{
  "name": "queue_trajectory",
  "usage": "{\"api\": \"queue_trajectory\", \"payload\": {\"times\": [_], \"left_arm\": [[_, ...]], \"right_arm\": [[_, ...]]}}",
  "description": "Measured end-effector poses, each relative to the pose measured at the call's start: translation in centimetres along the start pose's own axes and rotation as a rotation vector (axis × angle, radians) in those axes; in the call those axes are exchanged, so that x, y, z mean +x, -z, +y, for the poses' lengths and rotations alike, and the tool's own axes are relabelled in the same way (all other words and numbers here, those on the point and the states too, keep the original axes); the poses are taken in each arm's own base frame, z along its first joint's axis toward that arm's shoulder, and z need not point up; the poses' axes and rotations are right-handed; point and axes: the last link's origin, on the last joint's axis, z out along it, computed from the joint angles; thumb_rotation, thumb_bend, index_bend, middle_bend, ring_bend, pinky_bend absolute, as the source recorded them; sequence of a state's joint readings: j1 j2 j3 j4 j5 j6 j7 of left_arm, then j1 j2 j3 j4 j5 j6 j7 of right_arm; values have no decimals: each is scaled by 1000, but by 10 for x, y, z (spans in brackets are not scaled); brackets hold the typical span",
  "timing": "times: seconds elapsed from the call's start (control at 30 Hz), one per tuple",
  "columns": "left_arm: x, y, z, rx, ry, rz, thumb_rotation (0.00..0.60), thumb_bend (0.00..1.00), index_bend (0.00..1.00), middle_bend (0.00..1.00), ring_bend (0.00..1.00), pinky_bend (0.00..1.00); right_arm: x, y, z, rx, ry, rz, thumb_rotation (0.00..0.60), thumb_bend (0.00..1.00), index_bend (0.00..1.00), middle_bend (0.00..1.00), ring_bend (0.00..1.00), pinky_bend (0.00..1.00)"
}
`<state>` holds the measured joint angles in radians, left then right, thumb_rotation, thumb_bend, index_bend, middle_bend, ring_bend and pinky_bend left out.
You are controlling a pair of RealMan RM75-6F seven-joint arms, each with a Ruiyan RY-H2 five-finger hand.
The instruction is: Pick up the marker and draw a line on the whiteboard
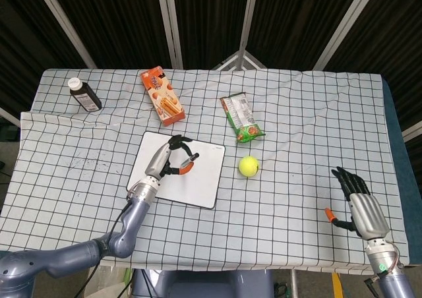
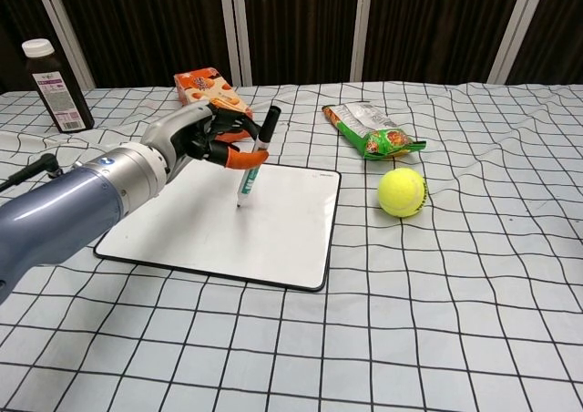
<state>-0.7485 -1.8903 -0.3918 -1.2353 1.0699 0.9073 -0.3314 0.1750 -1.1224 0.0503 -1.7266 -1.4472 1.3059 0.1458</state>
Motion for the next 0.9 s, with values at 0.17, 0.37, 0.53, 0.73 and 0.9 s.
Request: {"api": "queue_trajectory", "payload": {"times": [0.17,0.37,0.53,0.73,0.9], "left_arm": [[0,3,-1,1,1,-4,600,511,708,208,65,151],[-2,8,-2,3,0,-16,600,511,709,208,64,151],[-4,13,-3,5,2,-24,600,510,710,208,65,151],[-6,26,-5,3,8,-39,600,510,709,208,65,151],[-9,37,-6,2,19,-63,600,511,710,208,65,151]], "right_arm": [[0,0,0,0,2,1,600,328,0,0,0,0],[0,0,0,-4,2,3,600,327,0,0,0,0],[0,-1,0,-5,4,6,600,327,0,0,0,0],[0,-2,0,-11,6,10,600,327,0,0,0,0],[0,-2,0,-14,7,14,600,327,0,0,0,0]]}}
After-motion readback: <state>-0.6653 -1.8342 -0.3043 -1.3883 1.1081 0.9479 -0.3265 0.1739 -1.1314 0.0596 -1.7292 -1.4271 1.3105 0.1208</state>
